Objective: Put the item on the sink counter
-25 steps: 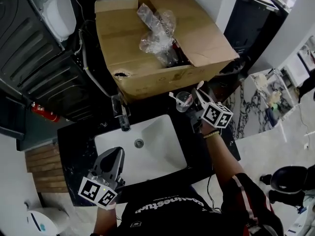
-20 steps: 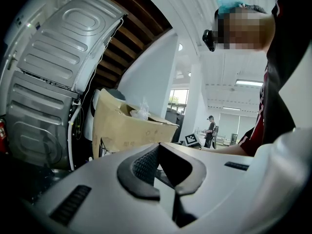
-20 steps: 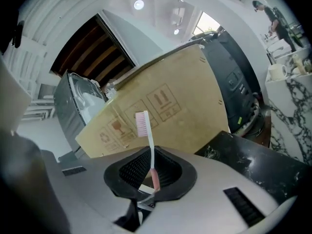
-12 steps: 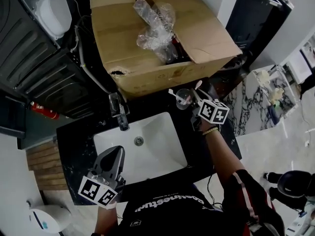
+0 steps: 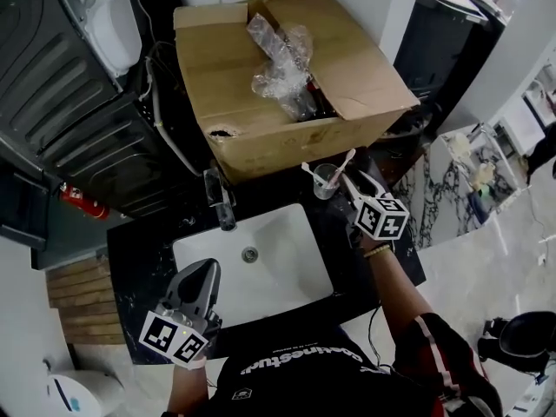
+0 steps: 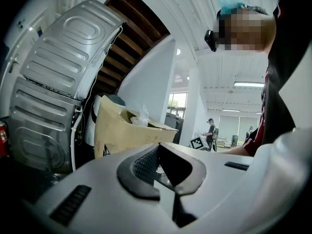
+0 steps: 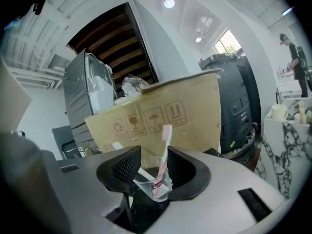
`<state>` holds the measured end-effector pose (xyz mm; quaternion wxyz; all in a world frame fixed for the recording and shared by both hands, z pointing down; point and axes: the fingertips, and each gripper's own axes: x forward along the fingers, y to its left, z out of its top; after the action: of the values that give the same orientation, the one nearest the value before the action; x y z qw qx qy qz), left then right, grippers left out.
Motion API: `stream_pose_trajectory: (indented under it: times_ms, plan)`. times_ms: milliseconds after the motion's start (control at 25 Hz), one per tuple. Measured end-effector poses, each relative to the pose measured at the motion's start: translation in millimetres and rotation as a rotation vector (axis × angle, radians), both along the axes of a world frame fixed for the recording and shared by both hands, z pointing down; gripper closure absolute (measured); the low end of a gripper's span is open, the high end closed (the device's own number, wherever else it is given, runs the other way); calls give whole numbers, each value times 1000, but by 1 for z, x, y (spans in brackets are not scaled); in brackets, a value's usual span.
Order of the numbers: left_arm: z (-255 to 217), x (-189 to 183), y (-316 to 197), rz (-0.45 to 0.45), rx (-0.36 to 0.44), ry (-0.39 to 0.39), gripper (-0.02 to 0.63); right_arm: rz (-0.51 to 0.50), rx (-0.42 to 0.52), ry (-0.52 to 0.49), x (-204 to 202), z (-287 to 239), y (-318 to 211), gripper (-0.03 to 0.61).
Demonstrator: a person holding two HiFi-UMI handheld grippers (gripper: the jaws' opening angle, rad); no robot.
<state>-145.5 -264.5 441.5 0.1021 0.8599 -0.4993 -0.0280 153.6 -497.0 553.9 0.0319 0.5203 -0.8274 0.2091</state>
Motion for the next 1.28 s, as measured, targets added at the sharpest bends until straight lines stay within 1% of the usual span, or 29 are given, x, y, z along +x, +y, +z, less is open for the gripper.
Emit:
stream_pose_trajectory:
  times_ms: [120,280,320,360,560,600,680,840,920,1040,1160,1280]
  plan:
    - [-9,-3,6,4,31,3,598,-38,88,63,-14,-33,30,397]
    - [-19,-6,14,14,68,12,598,-145,210,139,-56,-76,84,402]
    - [-22,-6,16,18,77,15,598,-177,239,146,-68,-86,98,416]
    - [-25,-7,17,21,87,18,598,-208,266,148,-81,-96,112,438]
    - [-38,-7,25,34,130,24,598,-379,365,131,-144,-138,175,491]
    - [-39,-7,27,37,136,25,598,-410,388,126,-154,-147,187,512]
    - [-42,-7,28,42,149,25,598,-465,423,94,-173,-163,208,522]
    - [-44,-6,32,49,161,25,598,-576,419,-18,-198,-178,242,541]
    - [-45,-5,34,52,160,25,598,-607,412,-44,-203,-180,251,541]
    - [-45,-6,34,49,157,26,598,-614,398,-46,-204,-178,254,541]
    - [-43,-4,35,54,150,26,598,-591,358,-69,-201,-173,251,541]
    - [-43,-2,37,64,148,24,598,-566,341,-73,-198,-170,249,541]
